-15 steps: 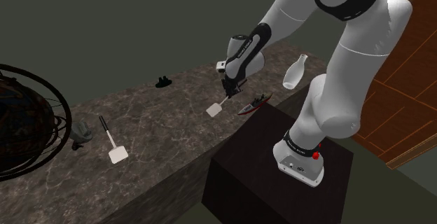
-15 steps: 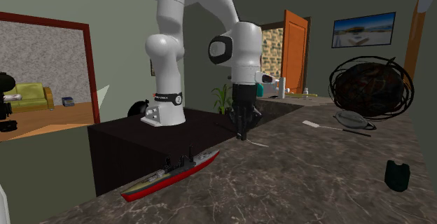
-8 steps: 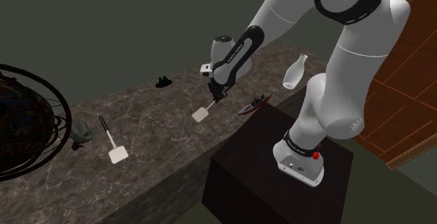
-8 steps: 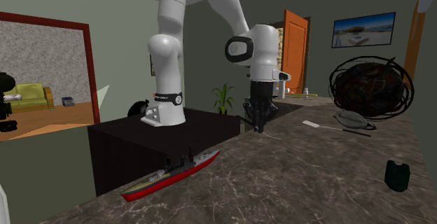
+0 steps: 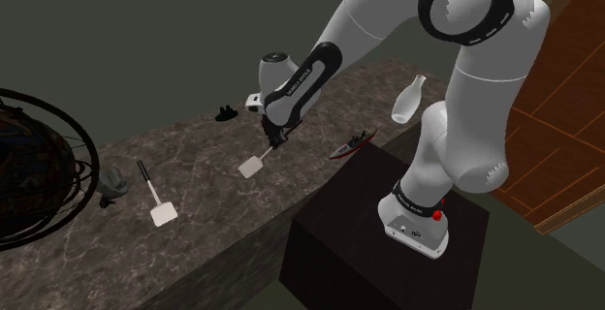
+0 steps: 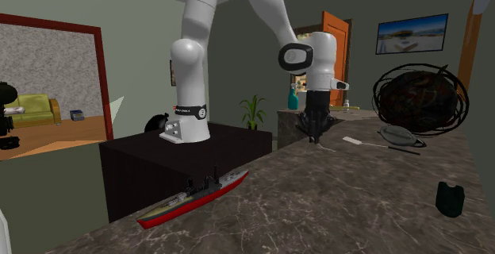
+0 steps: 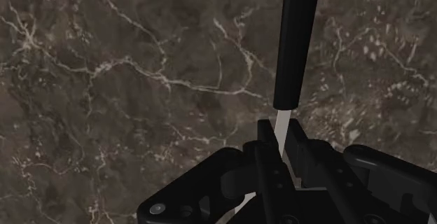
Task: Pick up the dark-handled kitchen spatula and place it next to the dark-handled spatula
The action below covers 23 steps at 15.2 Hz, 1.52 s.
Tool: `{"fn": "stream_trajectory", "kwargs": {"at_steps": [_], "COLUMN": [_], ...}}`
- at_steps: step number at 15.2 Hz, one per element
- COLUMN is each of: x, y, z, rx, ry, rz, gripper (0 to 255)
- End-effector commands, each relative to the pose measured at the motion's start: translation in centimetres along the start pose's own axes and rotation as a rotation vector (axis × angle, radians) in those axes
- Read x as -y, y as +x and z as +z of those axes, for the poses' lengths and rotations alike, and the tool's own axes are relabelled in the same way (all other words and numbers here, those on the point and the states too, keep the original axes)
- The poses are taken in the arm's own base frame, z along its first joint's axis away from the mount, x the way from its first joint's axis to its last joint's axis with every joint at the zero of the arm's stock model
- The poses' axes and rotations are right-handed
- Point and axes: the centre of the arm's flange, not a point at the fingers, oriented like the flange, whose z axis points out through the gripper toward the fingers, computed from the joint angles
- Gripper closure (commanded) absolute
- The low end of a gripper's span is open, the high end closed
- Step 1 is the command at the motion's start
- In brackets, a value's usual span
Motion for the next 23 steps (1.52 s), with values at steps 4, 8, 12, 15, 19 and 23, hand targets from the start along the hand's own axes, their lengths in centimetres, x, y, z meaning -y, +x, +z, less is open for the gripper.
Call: {"fn": "stream_trajectory", "kwargs": {"at_steps": [4,8,12,15,19,23], "x": [-0.6,-1.3,-1.9,-2.4,-2.5,-2.5], "y": [6.7,11.9,17.1,21.0,22.2,22.3], "z": [-0.5,-0.8,-1.2,-1.5,0.0,2.1], "rx": [0.000,0.000,0.000,0.000,0.000,0.000], "ry": [0.000,0.000,0.000,0.000,0.000,0.000], "rz": [0.001,0.001,0.001,0.001,0.001,0.001], "gripper": [255,255,255,255,255,255]}}
